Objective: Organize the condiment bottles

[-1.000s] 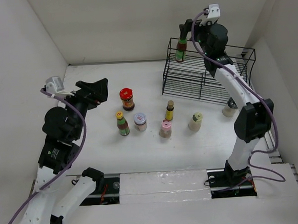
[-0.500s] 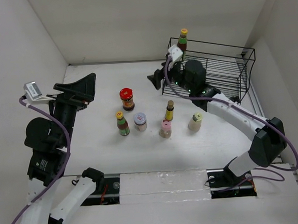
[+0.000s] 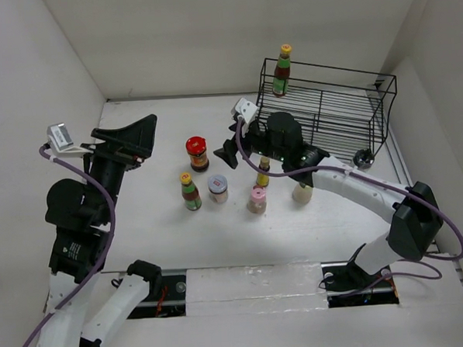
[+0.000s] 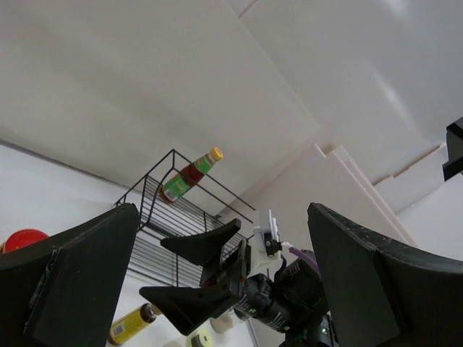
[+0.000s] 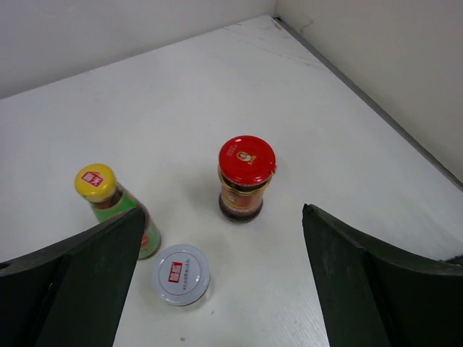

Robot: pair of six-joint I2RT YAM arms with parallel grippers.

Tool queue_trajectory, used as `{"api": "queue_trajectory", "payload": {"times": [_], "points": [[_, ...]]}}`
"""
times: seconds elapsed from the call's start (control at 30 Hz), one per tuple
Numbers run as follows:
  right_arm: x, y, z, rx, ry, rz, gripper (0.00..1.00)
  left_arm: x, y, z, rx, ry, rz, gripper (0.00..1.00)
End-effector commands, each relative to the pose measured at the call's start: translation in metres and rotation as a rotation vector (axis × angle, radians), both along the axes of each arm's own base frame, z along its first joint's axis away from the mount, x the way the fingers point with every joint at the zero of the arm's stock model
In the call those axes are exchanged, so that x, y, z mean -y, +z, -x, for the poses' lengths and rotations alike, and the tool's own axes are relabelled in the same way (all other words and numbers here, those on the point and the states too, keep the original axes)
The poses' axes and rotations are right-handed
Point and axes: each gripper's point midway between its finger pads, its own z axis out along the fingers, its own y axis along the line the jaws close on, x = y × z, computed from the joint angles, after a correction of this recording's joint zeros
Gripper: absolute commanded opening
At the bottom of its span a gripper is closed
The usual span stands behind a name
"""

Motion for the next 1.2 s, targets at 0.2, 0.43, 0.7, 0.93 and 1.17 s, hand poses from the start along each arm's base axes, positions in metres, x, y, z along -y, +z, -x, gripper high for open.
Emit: {"api": "queue_trajectory", "payload": {"times": [0.2,0.43,0.7,0.93,1.17], "points": [[-0.039,-0.003,0.031,0.037,0.192,0.009,0.95,-0.008,0.016,0.011,0.078,0.017,0.054,1.0],[-0.058,-0.047,0.048,-0.029,0.267,0.061,0.93,-0.013,0.016,0.009,0.077,0.029,0.071,1.0],[-0.067,-0.051,0.058,-0.029,0.297,0.035,0.93,-0.013,0.018,0.015,0.093,0.021,0.064,1.0],[-0.081,-0.059,0.066,-0.043,0.349,0.039,0.97,-0.017,-0.002,0.011,0.053,0.063,-0.011,1.0],[-0.098,-0.066,0.069,-0.056,0.41,0.04,1.0,-0.022,-0.075,-0.004,-0.116,0.118,-0.183,1.0]]}}
